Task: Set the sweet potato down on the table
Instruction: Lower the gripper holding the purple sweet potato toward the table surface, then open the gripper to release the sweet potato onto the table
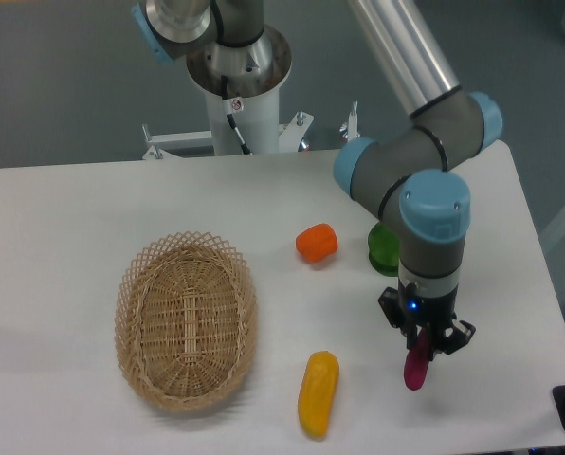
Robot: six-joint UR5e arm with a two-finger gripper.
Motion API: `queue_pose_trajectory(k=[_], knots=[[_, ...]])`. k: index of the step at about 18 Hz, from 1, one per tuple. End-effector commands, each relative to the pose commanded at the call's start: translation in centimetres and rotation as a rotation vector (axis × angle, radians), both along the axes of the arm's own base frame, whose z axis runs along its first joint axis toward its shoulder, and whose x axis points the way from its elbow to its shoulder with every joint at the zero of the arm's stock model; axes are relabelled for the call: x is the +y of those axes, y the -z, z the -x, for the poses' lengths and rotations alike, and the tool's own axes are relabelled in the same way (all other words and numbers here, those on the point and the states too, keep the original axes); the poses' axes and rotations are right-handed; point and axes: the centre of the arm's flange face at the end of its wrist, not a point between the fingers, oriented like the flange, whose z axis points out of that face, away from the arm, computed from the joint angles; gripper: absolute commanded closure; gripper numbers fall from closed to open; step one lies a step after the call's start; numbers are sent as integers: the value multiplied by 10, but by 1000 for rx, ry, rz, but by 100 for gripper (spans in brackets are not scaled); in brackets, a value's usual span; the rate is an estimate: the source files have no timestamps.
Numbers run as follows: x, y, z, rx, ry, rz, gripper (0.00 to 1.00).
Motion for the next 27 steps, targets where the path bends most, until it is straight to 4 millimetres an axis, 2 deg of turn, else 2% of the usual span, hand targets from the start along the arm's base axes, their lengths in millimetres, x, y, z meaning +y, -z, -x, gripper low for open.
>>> queue_pose_trajectory(k=[7,13,14,15,16,19,22,27], knots=[[-7,19,-4,12,52,61,66],[-7,23,-7,3,51,66,62],[-8,23,-7,4,47,66,57],[-7,22,-7,6,47,63,42],[-6,20,-6,12,46,59,22],[-5,13,-4,27,37,49,0],[-5,-3,-4,48,38,37,0],[3,-82,-11,137,41,-22,0]])
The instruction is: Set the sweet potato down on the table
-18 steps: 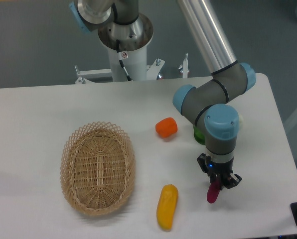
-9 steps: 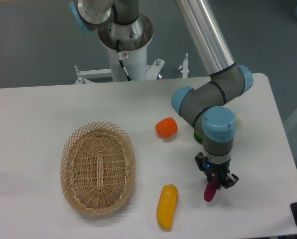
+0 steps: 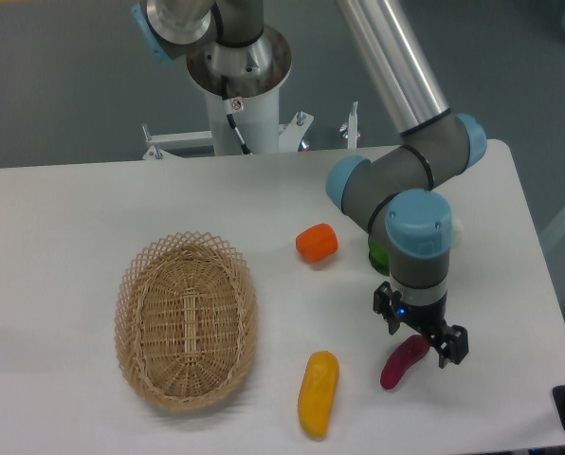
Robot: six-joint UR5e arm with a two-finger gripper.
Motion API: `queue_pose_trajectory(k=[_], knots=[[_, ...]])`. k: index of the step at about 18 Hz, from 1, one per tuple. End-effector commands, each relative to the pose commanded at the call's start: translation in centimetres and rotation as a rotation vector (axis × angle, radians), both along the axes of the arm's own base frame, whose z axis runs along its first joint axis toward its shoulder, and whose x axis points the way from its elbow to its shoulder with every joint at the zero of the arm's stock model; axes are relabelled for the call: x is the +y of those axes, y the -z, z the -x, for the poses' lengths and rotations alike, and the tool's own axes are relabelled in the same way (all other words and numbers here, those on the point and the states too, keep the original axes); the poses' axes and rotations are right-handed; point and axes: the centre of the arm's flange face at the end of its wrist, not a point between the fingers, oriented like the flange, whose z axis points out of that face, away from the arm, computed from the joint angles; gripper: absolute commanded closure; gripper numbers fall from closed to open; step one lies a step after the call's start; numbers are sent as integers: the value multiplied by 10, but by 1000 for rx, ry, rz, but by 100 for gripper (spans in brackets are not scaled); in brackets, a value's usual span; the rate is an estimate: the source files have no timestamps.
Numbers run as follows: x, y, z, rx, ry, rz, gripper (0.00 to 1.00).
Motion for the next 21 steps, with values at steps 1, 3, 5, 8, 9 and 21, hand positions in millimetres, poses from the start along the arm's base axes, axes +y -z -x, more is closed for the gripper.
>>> queue_pose_trajectory(k=[1,3,5,8,9,21], knots=[[-2,-13,-3,-5,2,3,0],[-7,-39,-7,-40,2,28,0],[-14,-62,-7,-74,4,55,0],[-33,-85,5,-115,-19,83,0],[-42,-89,9,-122,-9,94,0],[-78,-112,15,-134,87,143,0]])
